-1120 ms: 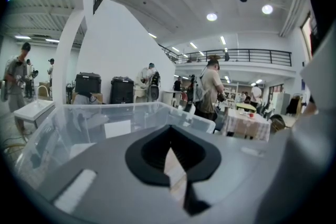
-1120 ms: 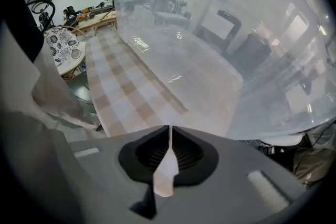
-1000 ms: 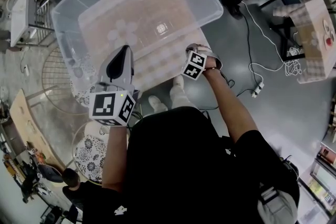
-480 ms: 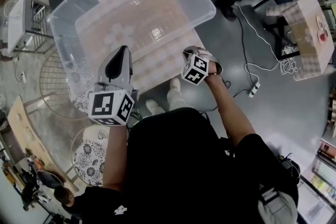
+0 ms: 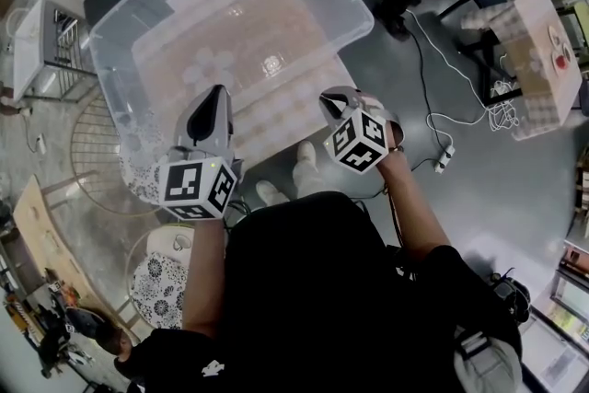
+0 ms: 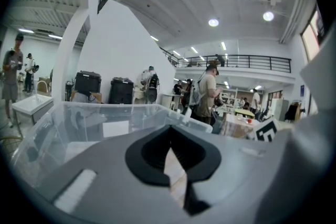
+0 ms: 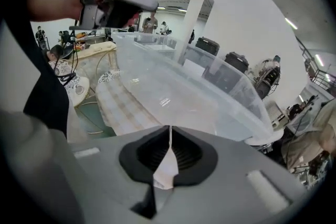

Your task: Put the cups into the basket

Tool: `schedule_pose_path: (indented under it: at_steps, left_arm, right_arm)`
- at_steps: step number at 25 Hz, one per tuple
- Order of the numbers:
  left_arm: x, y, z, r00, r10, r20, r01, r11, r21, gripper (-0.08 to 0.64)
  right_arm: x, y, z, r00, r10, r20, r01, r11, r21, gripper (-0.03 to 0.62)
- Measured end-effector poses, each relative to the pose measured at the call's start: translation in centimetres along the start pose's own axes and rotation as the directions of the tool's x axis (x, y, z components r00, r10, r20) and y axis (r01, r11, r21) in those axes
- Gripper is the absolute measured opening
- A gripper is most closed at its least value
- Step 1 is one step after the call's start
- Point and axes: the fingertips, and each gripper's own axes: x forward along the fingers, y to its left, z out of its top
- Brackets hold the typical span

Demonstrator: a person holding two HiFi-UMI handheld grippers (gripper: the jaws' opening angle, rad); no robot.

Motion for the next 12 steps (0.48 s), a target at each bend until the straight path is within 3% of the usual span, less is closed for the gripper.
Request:
schedule_pose_path:
  at_steps: [5, 12]
  left_arm:
    - [0.0, 0.0, 0.0, 1.0, -0.006, 0.009, 0.006, 1.0, -0.004, 0.005]
    - [-0.2, 0.0, 0.3, 1.0, -0.008, 0.018, 0.008, 1.0, -0.007, 0.005]
  right_arm:
    - [-4.6, -0.4, 3.0, 0.998, -0.024, 0.05, 0.025, 1.0, -0.018, 0.014]
    - [-9.4, -3.5, 8.5, 0.981, -0.107, 0.163, 0.118, 0.991, -0.061, 0.014]
